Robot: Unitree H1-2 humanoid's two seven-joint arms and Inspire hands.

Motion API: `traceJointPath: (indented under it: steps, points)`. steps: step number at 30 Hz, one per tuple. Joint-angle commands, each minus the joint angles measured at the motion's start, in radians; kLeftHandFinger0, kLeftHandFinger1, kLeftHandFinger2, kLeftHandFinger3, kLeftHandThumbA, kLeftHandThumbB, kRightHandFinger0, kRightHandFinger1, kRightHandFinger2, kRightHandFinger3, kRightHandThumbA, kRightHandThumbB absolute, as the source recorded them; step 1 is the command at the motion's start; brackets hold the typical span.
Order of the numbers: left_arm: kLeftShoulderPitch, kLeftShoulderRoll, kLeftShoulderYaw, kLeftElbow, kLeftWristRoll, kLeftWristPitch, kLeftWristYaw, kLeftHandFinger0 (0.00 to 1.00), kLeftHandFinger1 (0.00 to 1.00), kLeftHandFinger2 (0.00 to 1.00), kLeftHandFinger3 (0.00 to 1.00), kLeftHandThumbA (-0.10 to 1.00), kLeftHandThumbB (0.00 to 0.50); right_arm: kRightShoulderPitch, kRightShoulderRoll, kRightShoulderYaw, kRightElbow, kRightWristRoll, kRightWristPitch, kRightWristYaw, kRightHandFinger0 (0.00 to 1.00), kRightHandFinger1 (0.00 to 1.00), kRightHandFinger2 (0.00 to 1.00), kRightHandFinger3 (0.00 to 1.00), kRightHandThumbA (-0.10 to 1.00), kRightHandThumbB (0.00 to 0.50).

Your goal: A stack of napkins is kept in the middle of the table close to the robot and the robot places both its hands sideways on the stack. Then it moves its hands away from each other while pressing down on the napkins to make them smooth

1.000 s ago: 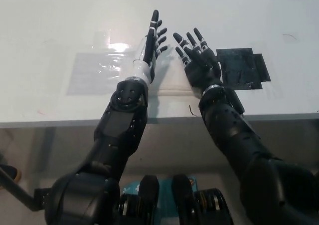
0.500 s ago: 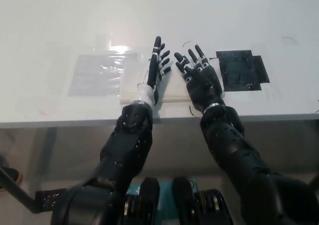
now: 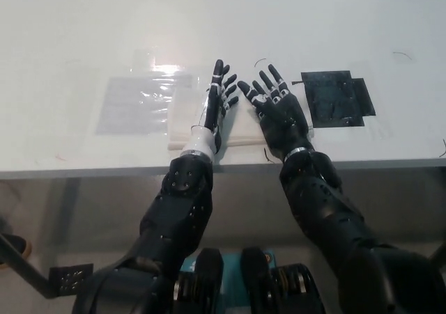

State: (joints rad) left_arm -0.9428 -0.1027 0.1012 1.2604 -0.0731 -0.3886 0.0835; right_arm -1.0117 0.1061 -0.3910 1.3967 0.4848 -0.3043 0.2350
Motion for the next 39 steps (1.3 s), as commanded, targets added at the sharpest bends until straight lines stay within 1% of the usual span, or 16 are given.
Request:
traceJointPath:
  steps: [1, 4, 5, 11, 13, 17, 18, 19, 21, 24, 27, 32, 34, 36, 37, 39]
  points:
    - [0.026, 0.036, -0.016, 0.015, 0.01, 0.027, -0.029, 1.0, 1.0, 1.0, 1.0, 1.0, 0.441, 0.027, -0.051, 0.029, 0.023, -0.049, -0.007, -0.052, 1.0, 1.0, 1.0, 1.0, 1.0, 0.38]
    - [0.016, 0.06, -0.022, 0.013, 0.011, 0.025, -0.039, 1.0, 1.0, 1.0, 1.0, 1.0, 0.438, 0.02, -0.08, 0.045, 0.016, -0.06, -0.028, -0.052, 1.0, 1.0, 1.0, 1.0, 1.0, 0.358]
    - [0.01, 0.07, -0.023, 0.015, 0.011, 0.025, -0.043, 1.0, 1.0, 1.0, 1.0, 1.0, 0.427, 0.016, -0.093, 0.049, 0.014, -0.063, -0.03, -0.05, 1.0, 1.0, 1.0, 1.0, 1.0, 0.366]
    - [-0.009, 0.117, -0.034, -0.013, 0.012, 0.024, -0.05, 1.0, 1.0, 1.0, 1.0, 1.0, 0.416, -0.009, -0.152, 0.055, 0.005, -0.067, -0.032, -0.033, 1.0, 1.0, 1.0, 1.0, 1.0, 0.366]
    - [-0.011, 0.138, -0.033, -0.043, 0.009, 0.03, -0.068, 1.0, 1.0, 1.0, 1.0, 1.0, 0.394, -0.016, -0.175, 0.052, 0.003, -0.069, -0.029, -0.03, 1.0, 1.0, 1.0, 1.0, 1.0, 0.358]
    - [-0.015, 0.169, -0.033, -0.072, 0.008, 0.04, -0.082, 1.0, 1.0, 1.0, 1.0, 1.0, 0.382, -0.009, -0.219, 0.05, 0.007, -0.069, -0.001, -0.008, 1.0, 1.0, 1.0, 1.0, 1.0, 0.4]
    - [-0.014, 0.177, -0.035, -0.079, 0.01, 0.042, -0.082, 1.0, 1.0, 1.0, 1.0, 1.0, 0.374, -0.004, -0.224, 0.045, 0.006, -0.065, 0.002, -0.005, 1.0, 1.0, 1.0, 1.0, 1.0, 0.384]
    - [-0.012, 0.182, -0.036, -0.083, 0.011, 0.044, -0.08, 1.0, 1.0, 1.0, 1.0, 1.0, 0.373, 0.0, -0.228, 0.04, 0.006, -0.059, 0.002, -0.004, 1.0, 1.0, 1.0, 1.0, 1.0, 0.351]
    - [-0.003, 0.19, -0.032, -0.101, 0.003, 0.058, -0.089, 1.0, 1.0, 1.0, 1.0, 1.0, 0.379, 0.008, -0.233, 0.034, 0.007, -0.055, 0.002, -0.009, 1.0, 1.0, 1.0, 1.0, 1.0, 0.324]
    - [-0.001, 0.204, -0.037, -0.112, 0.01, 0.069, -0.085, 1.0, 1.0, 1.0, 1.0, 1.0, 0.367, 0.013, -0.238, 0.028, 0.009, -0.054, -0.002, -0.008, 1.0, 1.0, 1.0, 1.0, 1.0, 0.323]
    - [0.0, 0.232, -0.026, -0.121, -0.006, 0.061, -0.111, 1.0, 1.0, 1.0, 1.0, 1.0, 0.351, 0.018, -0.25, 0.025, 0.008, -0.055, -0.006, -0.009, 1.0, 1.0, 1.0, 1.0, 1.0, 0.33]
    - [0.009, 0.26, -0.023, -0.139, -0.006, 0.084, -0.116, 1.0, 1.0, 1.0, 1.0, 1.0, 0.376, 0.025, -0.259, 0.024, 0.003, -0.058, -0.012, -0.007, 1.0, 1.0, 1.0, 1.0, 1.0, 0.342]
    - [0.01, 0.272, -0.028, -0.145, 0.002, 0.092, -0.114, 1.0, 1.0, 1.0, 1.0, 1.0, 0.365, 0.024, -0.262, 0.03, 0.001, -0.065, -0.021, -0.008, 1.0, 1.0, 1.0, 1.0, 1.0, 0.336]
    - [0.02, 0.287, -0.031, -0.16, 0.005, 0.088, -0.117, 1.0, 1.0, 1.0, 1.0, 1.0, 0.351, 0.024, -0.265, 0.041, -0.015, -0.075, -0.042, 0.007, 1.0, 1.0, 1.0, 1.0, 1.0, 0.336]
    - [0.027, 0.292, -0.031, -0.174, 0.005, 0.078, -0.123, 1.0, 1.0, 1.0, 1.0, 1.0, 0.35, 0.026, -0.265, 0.05, -0.031, -0.083, -0.058, 0.015, 1.0, 1.0, 1.0, 1.0, 1.0, 0.352]
    - [0.041, 0.301, -0.032, -0.202, 0.003, 0.07, -0.133, 1.0, 1.0, 1.0, 1.0, 1.0, 0.346, 0.03, -0.262, 0.066, -0.063, -0.098, -0.087, 0.02, 1.0, 1.0, 1.0, 1.0, 1.0, 0.355]
